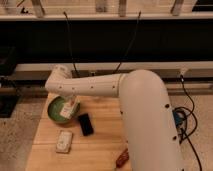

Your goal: Place the bottle in the ceramic bowl

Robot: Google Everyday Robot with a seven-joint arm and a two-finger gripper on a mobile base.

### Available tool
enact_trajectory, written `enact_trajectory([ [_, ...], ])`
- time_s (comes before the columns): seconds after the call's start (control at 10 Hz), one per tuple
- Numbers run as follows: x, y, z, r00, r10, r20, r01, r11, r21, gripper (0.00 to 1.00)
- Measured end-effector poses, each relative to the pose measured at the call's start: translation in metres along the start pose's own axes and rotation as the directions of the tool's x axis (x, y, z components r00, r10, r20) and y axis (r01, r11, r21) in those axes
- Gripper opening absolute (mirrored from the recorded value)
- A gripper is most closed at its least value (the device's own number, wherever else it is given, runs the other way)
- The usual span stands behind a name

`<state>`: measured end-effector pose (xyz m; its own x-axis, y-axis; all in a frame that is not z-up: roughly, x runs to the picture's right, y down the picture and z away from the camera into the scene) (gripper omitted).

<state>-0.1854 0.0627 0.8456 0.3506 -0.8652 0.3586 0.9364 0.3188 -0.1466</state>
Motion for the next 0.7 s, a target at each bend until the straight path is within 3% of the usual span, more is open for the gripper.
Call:
enact_trajectory([
  [0.7, -0.0008, -0.0016, 0.0003, 1.000, -0.017, -0.001, 0.018, 1.000, 0.013, 0.25],
])
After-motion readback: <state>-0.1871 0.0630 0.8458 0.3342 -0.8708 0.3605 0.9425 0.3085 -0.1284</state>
